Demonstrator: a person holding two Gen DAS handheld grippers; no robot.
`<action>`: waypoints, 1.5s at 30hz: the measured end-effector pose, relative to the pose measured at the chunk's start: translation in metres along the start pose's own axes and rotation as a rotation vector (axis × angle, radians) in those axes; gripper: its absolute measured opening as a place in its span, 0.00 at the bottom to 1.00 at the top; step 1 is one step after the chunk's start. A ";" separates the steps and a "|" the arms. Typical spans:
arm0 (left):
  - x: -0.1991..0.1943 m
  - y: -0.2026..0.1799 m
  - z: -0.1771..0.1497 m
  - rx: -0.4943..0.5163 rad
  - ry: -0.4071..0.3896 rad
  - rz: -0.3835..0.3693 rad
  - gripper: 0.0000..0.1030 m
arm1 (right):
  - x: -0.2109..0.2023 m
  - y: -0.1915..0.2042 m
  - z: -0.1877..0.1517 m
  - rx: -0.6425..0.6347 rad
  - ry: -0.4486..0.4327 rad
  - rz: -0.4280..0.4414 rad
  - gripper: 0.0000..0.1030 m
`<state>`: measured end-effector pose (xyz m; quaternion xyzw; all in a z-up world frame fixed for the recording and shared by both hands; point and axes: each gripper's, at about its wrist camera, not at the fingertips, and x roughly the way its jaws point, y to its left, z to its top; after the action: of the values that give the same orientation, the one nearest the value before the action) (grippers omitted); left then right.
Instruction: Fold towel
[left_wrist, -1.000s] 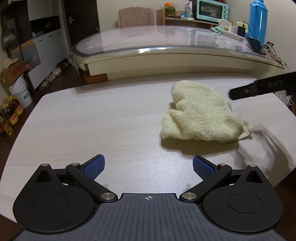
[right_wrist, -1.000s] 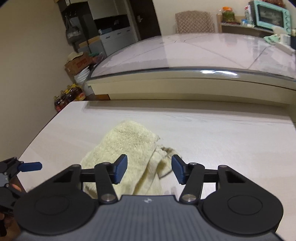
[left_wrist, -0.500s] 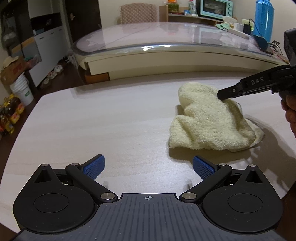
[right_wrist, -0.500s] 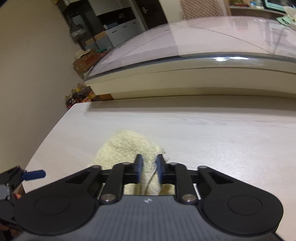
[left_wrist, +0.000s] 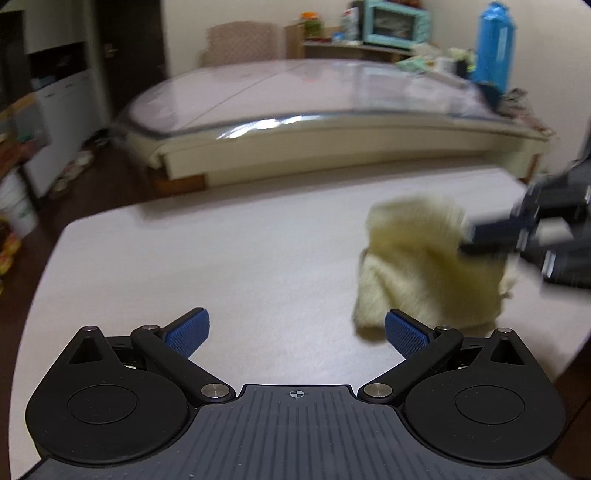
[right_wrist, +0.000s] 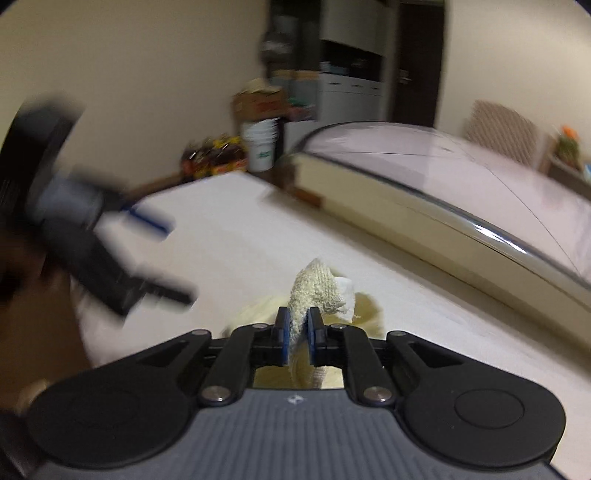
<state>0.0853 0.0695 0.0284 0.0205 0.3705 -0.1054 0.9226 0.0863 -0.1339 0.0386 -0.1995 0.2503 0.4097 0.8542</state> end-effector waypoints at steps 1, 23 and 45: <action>-0.002 0.002 0.007 0.032 -0.010 -0.038 1.00 | 0.000 0.008 -0.003 -0.024 0.003 -0.007 0.11; 0.008 -0.053 0.018 1.229 -0.054 -0.508 0.53 | -0.022 0.039 -0.018 -0.015 0.014 -0.013 0.11; 0.001 -0.065 -0.014 1.473 -0.086 -0.451 0.09 | -0.035 -0.014 -0.022 0.308 -0.094 0.158 0.25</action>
<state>0.0632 0.0071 0.0201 0.5489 0.1639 -0.5111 0.6408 0.0732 -0.1753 0.0432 -0.0267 0.2846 0.4413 0.8506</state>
